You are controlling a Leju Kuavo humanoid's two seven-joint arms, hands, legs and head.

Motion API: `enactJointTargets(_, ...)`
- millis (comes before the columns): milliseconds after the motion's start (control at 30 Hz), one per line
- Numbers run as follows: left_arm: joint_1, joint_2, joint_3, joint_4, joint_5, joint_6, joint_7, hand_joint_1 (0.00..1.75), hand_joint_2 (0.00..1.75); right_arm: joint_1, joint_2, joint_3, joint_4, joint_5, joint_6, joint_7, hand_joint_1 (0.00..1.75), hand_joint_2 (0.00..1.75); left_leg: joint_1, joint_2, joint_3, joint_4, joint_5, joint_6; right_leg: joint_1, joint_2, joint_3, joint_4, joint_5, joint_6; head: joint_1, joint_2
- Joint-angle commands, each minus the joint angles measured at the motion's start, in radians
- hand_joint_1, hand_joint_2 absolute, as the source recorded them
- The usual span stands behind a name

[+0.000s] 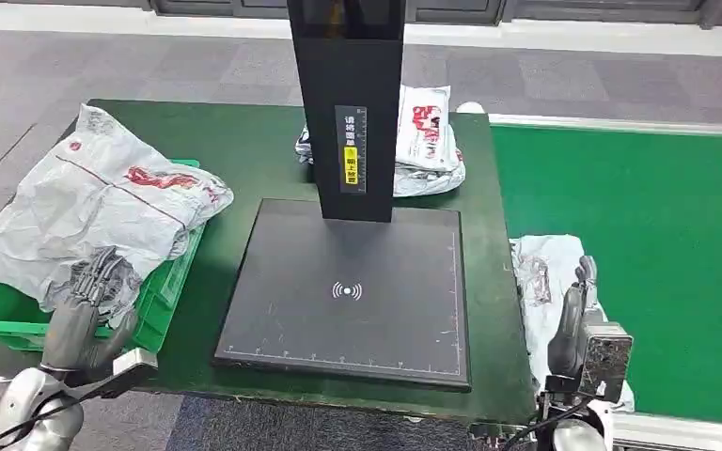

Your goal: Moved the parcel from conveyor to table for the left to box.

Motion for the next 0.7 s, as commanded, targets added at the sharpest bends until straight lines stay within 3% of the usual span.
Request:
enactJointTargets(33,-0.016,-0.061,-0.038,0.003,0.014,-0.017,-0.015,0.0,0.0,-0.008,-0.04,-0.002,0.0,-0.009,0.002,0.006,0.0,0.0,0.0,-0.003,0.002,-0.001,0.0,0.001,0.0,-0.001,0.003,-0.001,-0.001,0.001,0.0,0.0)
enactJointTargets(233,-0.038,-0.106,-0.081,-0.051,0.23,-0.145,-0.015,0.0,0.0,-0.011,-0.039,-0.012,-0.005,-0.021,-0.013,0.011,0.0,0.0,0.0,-0.003,0.001,-0.001,0.0,0.001,0.0,-0.002,0.002,-0.001,-0.001,0.001,0.0,0.0)
enactJointTargets(300,-0.048,-0.123,-0.124,-0.072,0.243,-0.123,-0.015,0.0,0.0,-0.018,-0.041,-0.015,0.002,-0.028,-0.02,0.013,0.0,0.0,0.0,-0.006,0.003,-0.002,0.001,0.002,0.0,-0.004,0.004,-0.003,-0.001,0.002,0.0,0.0)
enactJointTargets(500,-0.152,-0.148,-0.401,-0.055,0.268,0.01,-0.015,0.0,0.0,-0.05,-0.042,-0.028,0.04,-0.057,-0.051,0.021,0.0,0.0,-0.001,-0.011,0.001,-0.001,0.002,0.003,-0.001,-0.009,0.004,-0.003,0.0,0.002,0.0,0.0)
enactJointTargets(533,-0.194,-0.152,-0.455,-0.055,0.311,0.024,-0.015,0.0,1.75,-0.053,-0.041,-0.03,0.048,-0.065,-0.051,0.021,0.0,0.0,-0.001,-0.011,0.0,-0.001,0.002,0.002,-0.001,-0.009,0.003,-0.002,0.0,0.002,0.0,0.0)
enactJointTargets(633,-0.235,-0.169,-0.466,-0.025,0.319,0.028,-0.013,0.0,1.75,-0.056,-0.041,-0.031,0.057,-0.068,-0.051,0.019,0.0,0.0,-0.001,-0.016,0.0,-0.001,0.004,0.003,-0.001,-0.013,0.005,-0.004,0.001,0.003,0.0,0.0)
enactJointTargets(700,-0.234,-0.16,-0.467,-0.04,0.329,0.031,-0.015,0.0,1.75,-0.058,-0.041,-0.029,0.062,-0.071,-0.051,0.016,0.0,0.0,-0.001,-0.008,0.001,-0.001,0.003,0.003,-0.001,-0.007,0.004,-0.003,0.002,0.003,0.0,0.0)
